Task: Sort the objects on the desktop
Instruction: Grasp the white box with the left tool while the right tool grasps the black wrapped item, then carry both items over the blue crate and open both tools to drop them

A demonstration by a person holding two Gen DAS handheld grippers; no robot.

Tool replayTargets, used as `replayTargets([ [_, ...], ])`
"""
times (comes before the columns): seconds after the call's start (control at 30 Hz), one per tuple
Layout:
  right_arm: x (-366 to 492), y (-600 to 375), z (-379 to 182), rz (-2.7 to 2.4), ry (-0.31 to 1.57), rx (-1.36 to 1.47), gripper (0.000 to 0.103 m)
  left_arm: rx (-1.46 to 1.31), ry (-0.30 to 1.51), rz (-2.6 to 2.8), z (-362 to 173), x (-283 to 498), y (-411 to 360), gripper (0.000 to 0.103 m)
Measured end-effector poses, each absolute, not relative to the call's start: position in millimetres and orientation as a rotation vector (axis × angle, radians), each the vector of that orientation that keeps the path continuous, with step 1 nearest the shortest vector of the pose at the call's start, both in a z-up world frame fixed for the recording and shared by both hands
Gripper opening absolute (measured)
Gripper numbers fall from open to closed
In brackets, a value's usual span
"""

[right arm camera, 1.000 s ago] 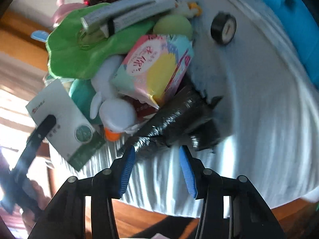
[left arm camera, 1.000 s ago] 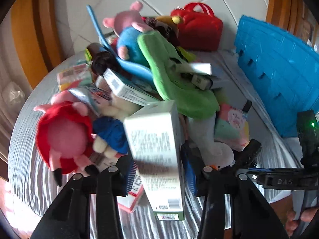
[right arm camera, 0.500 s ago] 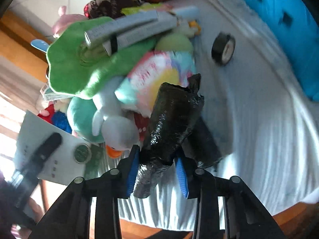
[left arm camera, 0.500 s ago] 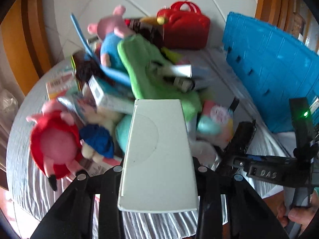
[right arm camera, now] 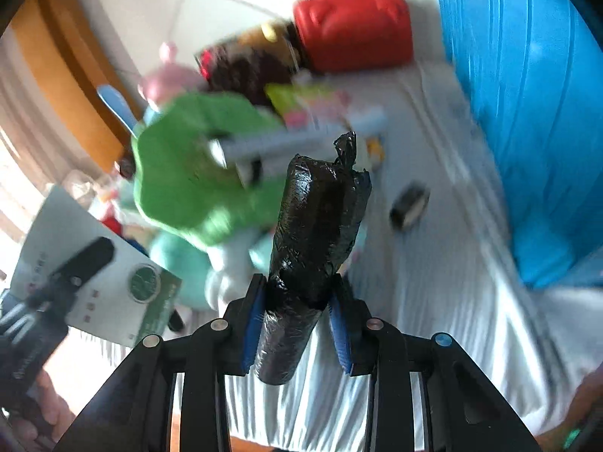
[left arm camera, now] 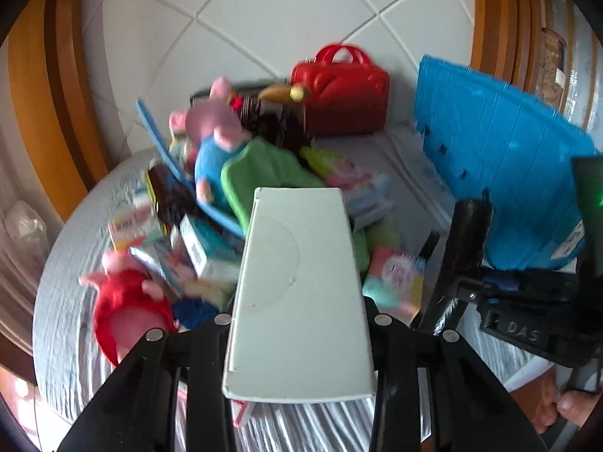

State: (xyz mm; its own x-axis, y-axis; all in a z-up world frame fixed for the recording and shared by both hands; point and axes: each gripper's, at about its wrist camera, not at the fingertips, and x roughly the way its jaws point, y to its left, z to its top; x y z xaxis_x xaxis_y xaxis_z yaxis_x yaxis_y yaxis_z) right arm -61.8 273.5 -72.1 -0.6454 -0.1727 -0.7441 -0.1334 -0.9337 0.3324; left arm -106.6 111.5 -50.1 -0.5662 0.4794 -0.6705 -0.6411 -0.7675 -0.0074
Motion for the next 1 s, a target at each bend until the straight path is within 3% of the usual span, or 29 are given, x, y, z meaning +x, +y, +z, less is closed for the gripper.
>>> replayTargets([
  [0.37, -31.1, 340.7, 71.2, -3.076, -0.418, 0.878, 0.032, -0.547, 0.247, 2.306, 48.7, -74.4, 168.1, 0.034],
  [0.63, -8.0, 450.2, 147.8, -3.281, -0.27, 0.688, 0.032, -0.329, 0.182, 2.278, 132.8, -37.8, 266.4, 0.034],
  [0.83, -25.7, 554.8, 166.8, -3.335, -0.085, 0.848, 0.032, -0.343, 0.162, 2.18, 179.7, -16.7, 376.1, 0.034],
  [1.0, -62.4, 649.5, 141.6, -3.255, -0.03, 1.181, 0.032, -0.575, 0.209, 2.051, 185.2, -23.0, 501.7, 0.034],
])
